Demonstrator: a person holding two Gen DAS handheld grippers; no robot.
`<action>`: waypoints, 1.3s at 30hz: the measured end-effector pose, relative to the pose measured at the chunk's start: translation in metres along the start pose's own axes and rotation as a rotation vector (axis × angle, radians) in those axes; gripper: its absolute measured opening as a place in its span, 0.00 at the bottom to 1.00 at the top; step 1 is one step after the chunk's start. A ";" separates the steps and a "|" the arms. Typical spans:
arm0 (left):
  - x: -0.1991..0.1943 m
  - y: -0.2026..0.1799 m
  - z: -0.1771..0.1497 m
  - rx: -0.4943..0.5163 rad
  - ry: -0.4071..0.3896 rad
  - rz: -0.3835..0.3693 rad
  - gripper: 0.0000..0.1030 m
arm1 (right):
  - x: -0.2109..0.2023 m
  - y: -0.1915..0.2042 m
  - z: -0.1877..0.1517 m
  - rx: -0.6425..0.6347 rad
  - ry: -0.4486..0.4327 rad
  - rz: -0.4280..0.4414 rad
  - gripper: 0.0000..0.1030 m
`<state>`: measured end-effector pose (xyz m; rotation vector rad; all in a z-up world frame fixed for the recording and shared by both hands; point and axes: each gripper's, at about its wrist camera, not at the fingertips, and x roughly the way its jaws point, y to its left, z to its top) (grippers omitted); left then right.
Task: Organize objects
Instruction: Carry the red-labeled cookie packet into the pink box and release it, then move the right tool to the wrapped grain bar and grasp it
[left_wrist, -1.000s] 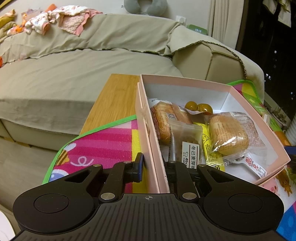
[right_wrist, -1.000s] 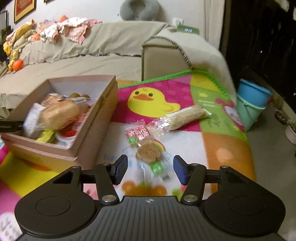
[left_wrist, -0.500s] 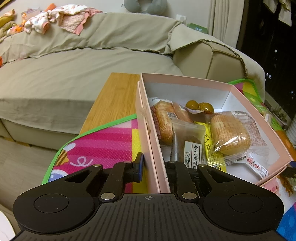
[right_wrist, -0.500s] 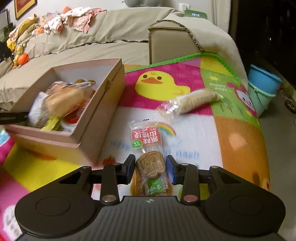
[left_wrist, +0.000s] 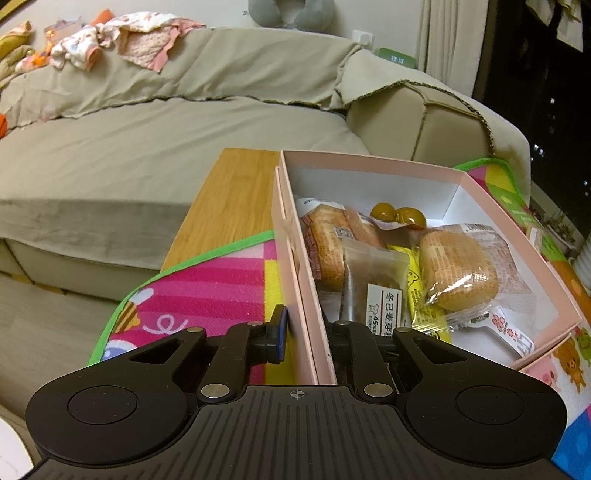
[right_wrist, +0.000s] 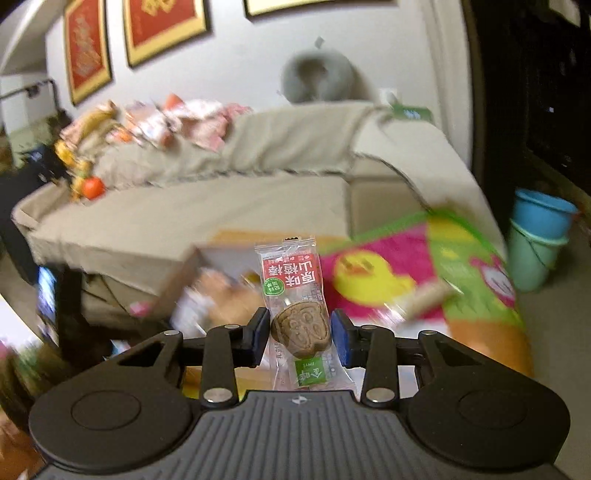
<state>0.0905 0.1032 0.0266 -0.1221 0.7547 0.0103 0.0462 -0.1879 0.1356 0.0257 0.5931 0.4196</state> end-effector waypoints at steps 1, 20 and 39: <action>0.000 0.000 0.000 0.002 0.000 -0.001 0.16 | 0.005 0.006 0.007 0.004 -0.009 0.021 0.35; -0.001 0.003 -0.002 -0.008 -0.013 -0.025 0.17 | 0.083 0.019 0.007 -0.001 0.041 -0.072 0.85; -0.001 0.000 -0.001 -0.002 -0.005 -0.009 0.16 | 0.194 -0.123 -0.016 0.271 0.154 -0.386 0.87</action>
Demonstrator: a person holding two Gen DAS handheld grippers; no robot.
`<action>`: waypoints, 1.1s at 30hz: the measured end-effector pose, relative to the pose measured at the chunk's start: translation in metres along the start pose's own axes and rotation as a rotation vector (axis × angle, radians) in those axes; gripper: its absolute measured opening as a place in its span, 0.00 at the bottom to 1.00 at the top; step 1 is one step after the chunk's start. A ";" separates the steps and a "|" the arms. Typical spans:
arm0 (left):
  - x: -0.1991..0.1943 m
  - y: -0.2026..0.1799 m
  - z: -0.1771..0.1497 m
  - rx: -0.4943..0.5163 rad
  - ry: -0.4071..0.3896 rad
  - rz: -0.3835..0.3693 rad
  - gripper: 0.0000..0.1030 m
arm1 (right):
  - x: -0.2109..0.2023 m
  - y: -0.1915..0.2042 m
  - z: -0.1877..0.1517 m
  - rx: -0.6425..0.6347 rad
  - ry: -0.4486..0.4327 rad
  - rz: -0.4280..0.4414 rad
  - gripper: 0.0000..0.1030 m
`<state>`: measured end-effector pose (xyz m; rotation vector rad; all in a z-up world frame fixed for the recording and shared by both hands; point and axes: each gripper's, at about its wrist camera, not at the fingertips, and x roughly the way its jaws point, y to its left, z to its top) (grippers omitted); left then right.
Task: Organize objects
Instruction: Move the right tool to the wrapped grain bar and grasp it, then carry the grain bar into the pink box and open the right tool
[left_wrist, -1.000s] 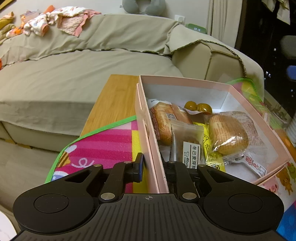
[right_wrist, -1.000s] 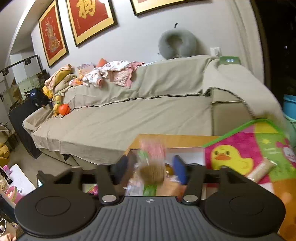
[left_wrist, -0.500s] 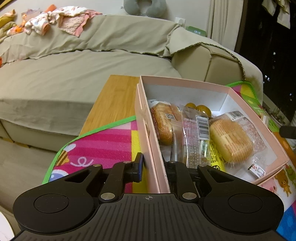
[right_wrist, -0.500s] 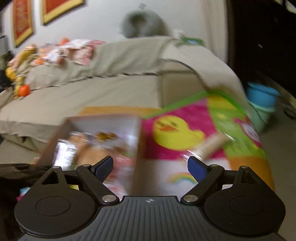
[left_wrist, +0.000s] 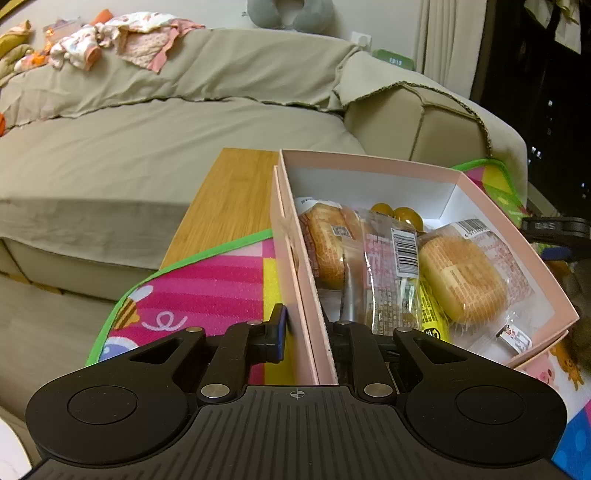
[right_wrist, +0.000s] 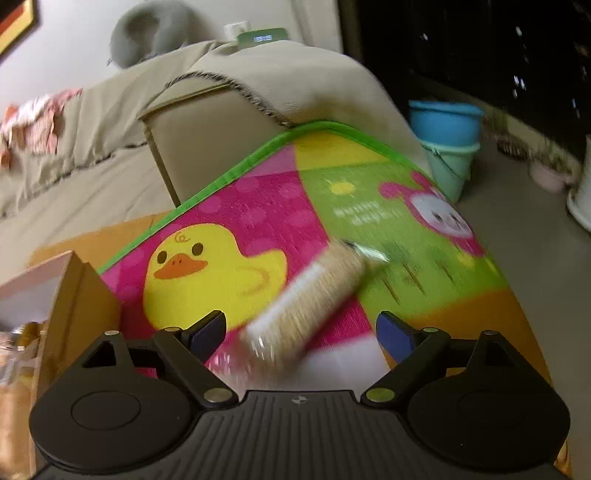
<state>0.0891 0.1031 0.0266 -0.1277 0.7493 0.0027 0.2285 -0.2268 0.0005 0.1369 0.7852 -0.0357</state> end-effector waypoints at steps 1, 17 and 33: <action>0.000 0.000 0.000 0.001 0.000 0.000 0.16 | 0.005 0.003 0.002 -0.015 0.003 -0.009 0.87; 0.001 0.001 0.000 0.001 -0.001 -0.002 0.16 | -0.063 -0.004 -0.039 -0.205 0.071 0.078 0.28; 0.000 0.001 0.000 0.001 0.000 -0.002 0.16 | -0.222 0.003 -0.099 -0.314 0.008 0.207 0.28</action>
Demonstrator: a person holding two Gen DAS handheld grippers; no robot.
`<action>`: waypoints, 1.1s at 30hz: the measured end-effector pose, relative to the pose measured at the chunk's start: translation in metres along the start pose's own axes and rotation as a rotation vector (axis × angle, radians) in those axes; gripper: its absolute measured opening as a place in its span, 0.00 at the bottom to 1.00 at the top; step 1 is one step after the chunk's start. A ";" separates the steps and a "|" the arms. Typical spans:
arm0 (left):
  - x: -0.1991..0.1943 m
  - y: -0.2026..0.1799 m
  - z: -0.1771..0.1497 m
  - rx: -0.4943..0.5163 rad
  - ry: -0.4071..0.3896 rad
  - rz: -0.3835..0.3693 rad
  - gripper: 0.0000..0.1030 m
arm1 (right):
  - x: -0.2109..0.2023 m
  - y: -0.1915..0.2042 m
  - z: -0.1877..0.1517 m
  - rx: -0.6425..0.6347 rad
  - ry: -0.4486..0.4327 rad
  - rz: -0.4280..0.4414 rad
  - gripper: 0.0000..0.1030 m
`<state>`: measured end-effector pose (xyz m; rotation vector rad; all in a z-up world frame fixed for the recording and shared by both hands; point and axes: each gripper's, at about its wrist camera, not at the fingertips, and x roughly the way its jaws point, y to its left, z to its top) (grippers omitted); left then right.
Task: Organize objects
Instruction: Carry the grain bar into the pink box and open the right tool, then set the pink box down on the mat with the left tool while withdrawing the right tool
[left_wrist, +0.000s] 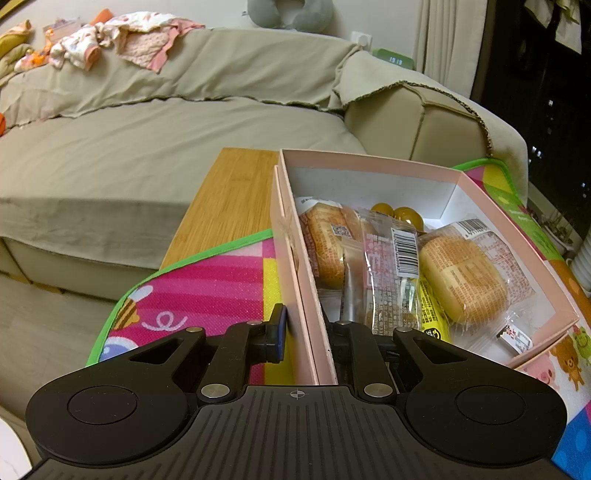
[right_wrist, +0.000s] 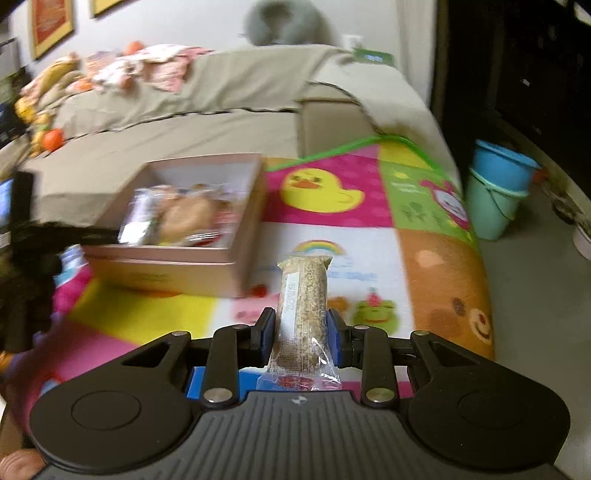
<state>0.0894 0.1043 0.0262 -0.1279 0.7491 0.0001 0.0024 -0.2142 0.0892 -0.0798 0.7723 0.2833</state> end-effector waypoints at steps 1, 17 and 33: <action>0.000 0.000 0.000 -0.001 0.000 -0.001 0.16 | -0.006 0.007 0.002 -0.018 -0.010 0.013 0.28; -0.001 0.004 -0.002 -0.008 -0.002 -0.016 0.17 | 0.023 0.055 0.113 0.011 -0.237 0.126 0.28; -0.001 0.003 -0.002 -0.009 -0.004 -0.017 0.17 | 0.071 0.059 0.053 -0.129 -0.083 0.118 0.70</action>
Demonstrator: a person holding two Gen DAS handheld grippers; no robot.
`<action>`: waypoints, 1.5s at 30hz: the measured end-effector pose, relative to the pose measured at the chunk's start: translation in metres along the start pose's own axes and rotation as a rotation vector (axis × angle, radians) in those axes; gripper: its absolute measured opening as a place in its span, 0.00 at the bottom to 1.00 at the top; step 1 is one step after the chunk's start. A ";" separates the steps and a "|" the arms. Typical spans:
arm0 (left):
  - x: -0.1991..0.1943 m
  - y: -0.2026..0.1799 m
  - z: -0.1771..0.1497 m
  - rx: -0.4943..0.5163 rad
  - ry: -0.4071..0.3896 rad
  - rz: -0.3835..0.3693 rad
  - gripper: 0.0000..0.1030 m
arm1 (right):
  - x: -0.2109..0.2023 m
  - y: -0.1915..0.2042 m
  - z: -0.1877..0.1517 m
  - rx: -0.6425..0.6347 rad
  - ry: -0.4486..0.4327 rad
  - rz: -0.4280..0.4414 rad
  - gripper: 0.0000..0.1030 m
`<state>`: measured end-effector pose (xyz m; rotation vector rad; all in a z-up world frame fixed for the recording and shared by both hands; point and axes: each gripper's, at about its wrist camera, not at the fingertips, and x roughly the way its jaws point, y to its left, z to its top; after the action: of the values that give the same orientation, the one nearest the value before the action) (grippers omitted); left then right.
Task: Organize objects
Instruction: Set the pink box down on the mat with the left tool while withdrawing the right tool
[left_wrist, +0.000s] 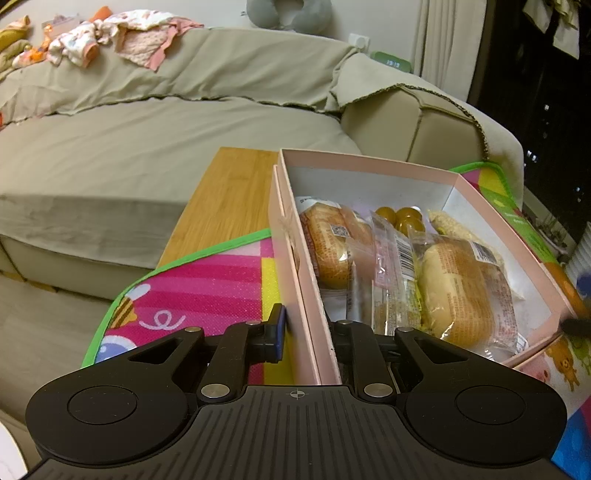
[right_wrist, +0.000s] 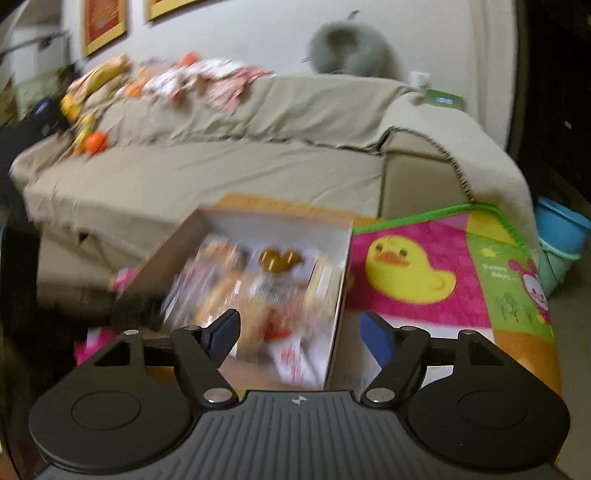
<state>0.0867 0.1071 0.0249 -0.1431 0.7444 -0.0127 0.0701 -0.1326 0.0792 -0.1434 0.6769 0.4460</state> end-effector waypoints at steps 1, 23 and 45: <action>0.000 -0.002 0.000 0.001 0.000 0.010 0.16 | 0.001 0.003 -0.009 -0.032 0.017 0.005 0.70; 0.053 -0.070 0.043 0.134 -0.161 0.097 0.40 | 0.046 -0.064 -0.045 0.074 -0.076 -0.298 1.00; -0.042 -0.109 -0.089 0.160 -0.107 0.021 0.38 | 0.013 -0.018 -0.109 0.192 0.001 -0.247 1.00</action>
<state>0.0002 -0.0092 0.0033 0.0167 0.6348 -0.0448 0.0246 -0.1738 -0.0130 -0.0439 0.6891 0.1430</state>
